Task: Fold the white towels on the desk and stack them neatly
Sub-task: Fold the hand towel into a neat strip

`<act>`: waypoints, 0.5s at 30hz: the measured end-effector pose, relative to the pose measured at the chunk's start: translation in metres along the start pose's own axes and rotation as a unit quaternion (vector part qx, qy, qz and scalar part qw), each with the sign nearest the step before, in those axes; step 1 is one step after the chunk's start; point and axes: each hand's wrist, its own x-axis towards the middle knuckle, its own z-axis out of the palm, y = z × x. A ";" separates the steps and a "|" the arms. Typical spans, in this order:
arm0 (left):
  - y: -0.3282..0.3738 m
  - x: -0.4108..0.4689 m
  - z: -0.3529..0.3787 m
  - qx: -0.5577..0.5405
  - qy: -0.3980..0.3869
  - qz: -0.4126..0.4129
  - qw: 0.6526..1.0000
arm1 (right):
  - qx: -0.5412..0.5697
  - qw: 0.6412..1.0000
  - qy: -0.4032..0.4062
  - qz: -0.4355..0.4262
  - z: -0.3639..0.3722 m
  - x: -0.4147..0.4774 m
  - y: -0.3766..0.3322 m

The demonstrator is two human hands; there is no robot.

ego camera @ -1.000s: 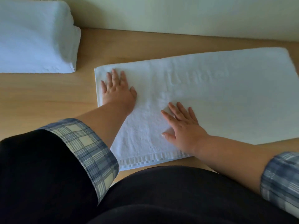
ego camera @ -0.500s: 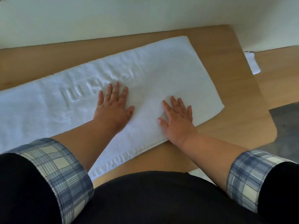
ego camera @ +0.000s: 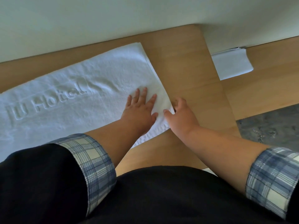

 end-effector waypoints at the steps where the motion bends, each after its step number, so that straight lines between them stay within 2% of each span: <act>1: 0.006 0.002 -0.004 -0.008 0.005 -0.011 1.000 | 0.002 1.000 -0.014 0.013 -0.002 0.004 -0.002; 5: 0.010 0.000 -0.023 -0.054 0.041 -0.053 0.996 | -0.079 0.994 -0.066 0.032 -0.005 0.019 -0.010; 8: 0.010 -0.001 -0.040 -0.214 0.003 -0.123 0.969 | -0.037 0.996 -0.083 0.024 -0.005 0.021 -0.018; 10: 0.011 -0.001 -0.049 -0.367 -0.030 -0.203 0.908 | 0.005 0.996 -0.085 0.004 -0.004 0.018 -0.023; 12: 0.015 -0.002 -0.061 -0.501 -0.049 -0.272 0.820 | 0.018 0.994 -0.083 -0.068 -0.001 0.010 -0.028; 13: 0.017 -0.003 -0.067 -0.536 -0.051 -0.288 0.792 | 0.023 0.990 -0.079 -0.111 0.002 0.005 -0.030; 15: 0.016 -0.005 -0.077 -0.559 -0.044 -0.298 0.773 | 0.038 0.981 -0.066 -0.177 0.007 -0.006 -0.037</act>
